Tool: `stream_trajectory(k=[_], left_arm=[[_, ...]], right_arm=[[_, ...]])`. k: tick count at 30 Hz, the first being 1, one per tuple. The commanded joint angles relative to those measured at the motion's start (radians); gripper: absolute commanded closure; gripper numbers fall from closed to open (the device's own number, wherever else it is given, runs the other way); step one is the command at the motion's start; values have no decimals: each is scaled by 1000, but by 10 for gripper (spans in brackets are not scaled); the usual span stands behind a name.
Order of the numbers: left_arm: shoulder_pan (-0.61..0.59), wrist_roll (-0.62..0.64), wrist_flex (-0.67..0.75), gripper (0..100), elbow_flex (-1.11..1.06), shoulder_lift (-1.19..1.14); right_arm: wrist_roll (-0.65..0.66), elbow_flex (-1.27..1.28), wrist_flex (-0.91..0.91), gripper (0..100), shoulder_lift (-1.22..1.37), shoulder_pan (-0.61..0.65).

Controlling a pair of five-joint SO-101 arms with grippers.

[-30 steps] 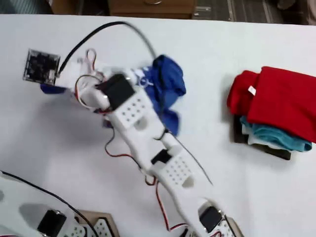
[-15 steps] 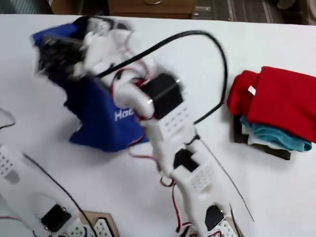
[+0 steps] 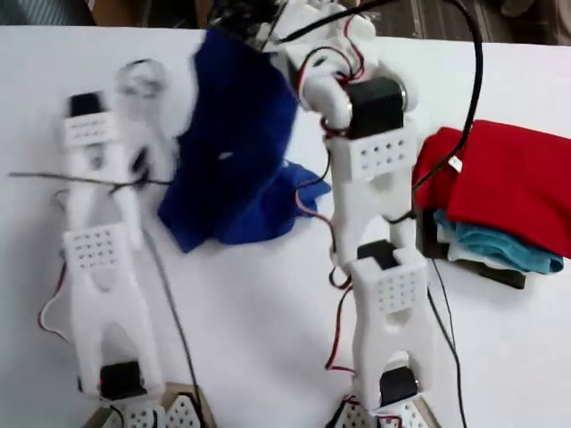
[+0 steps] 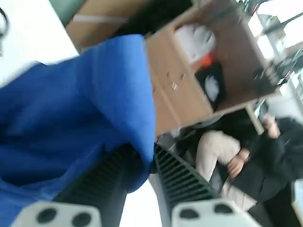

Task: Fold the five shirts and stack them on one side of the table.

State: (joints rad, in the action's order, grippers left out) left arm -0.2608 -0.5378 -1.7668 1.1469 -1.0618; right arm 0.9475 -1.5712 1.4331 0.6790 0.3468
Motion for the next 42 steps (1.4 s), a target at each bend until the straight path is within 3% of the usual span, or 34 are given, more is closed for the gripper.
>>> stream_trajectory(k=[1,9,16,20,28,36,42], left_arm=[[84,51,-18,792,-35,222],[112,331,-20,794,-64,397],[204,365,-14,794,-314,463],[264,385,-11,794,-326,460],[373,637,58,794,-326,459],[404,628,172,795,-334,425],[399,566,169,846,-326,302]], right_arm=[[6,-8,-22,978,28,-41],[6,-8,-24,978,101,-51],[6,-8,-56,978,128,-93],[6,-8,-65,978,143,-122],[6,-8,-64,978,147,-119],[6,-9,-65,978,139,-142],[6,-9,-65,978,137,-182]])
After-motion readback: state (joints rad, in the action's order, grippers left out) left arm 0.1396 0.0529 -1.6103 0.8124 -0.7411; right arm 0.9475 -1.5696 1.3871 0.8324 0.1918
